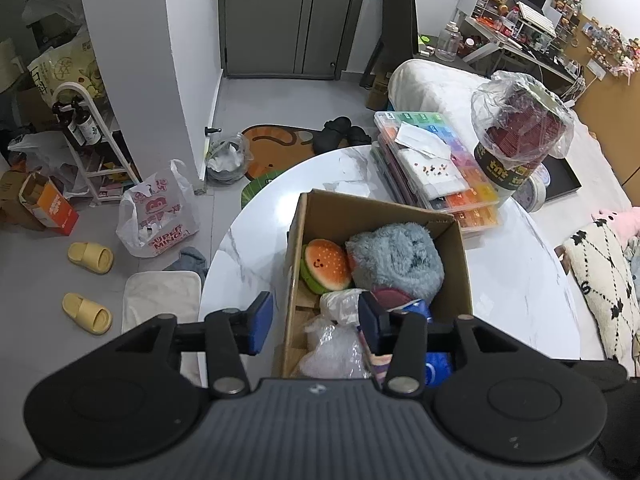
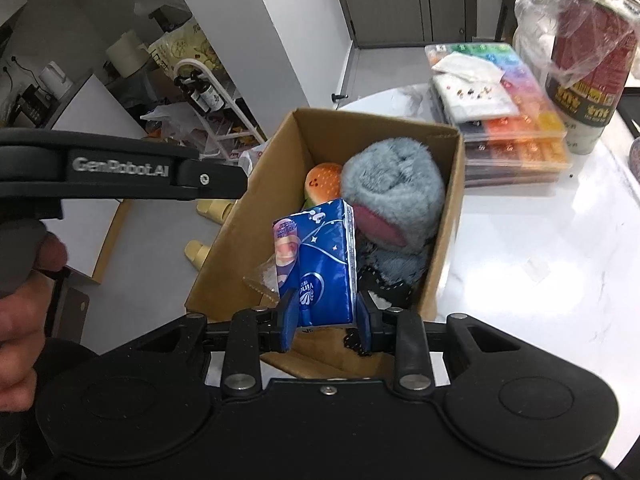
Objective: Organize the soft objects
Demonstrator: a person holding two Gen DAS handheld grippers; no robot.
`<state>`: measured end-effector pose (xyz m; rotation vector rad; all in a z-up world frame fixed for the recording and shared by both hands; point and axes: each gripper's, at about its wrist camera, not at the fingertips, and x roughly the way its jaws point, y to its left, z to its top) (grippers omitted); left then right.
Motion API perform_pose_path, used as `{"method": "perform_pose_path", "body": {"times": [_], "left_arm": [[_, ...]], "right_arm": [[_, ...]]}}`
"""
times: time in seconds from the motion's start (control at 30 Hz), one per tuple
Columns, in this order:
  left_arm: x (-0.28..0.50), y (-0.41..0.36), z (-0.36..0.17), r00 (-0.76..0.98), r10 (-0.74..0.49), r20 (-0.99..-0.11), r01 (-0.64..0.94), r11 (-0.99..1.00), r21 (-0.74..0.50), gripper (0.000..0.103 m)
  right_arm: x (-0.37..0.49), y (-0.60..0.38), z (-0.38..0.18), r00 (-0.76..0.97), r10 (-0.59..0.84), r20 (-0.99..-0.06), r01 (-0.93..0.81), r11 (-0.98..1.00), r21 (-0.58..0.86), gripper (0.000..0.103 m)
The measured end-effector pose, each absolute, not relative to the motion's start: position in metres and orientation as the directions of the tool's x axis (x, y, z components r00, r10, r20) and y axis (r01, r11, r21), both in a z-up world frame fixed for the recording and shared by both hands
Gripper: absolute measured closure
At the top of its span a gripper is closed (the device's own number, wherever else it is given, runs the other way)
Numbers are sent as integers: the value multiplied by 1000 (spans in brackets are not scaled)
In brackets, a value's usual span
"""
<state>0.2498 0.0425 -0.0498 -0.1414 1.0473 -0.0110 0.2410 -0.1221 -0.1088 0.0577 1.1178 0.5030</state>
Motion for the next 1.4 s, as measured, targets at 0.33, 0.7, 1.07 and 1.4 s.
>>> {"method": "perform_pose_path", "body": {"times": [0.33,0.7,1.07,1.4], "left_arm": [[229,46,-47,492,-59,-869,-81,990,-113,28],[207,42,-25,511,-1,-860,-79,996,-48,7],[176,31,-10,534,3,-845,-80,996,-47,0],[137,17,1,582,-16,-813,-66,995,-68,0]], "right_arm": [[234,-133,-100,334,437,-835,-332,884,329,57],[223,-164,-77,401,432,-808,-301,895,329,47],[196,-190,-52,496,425,-757,-293,903,314,15],[164,-216,-37,566,388,-727,-256,921,293,0]]}}
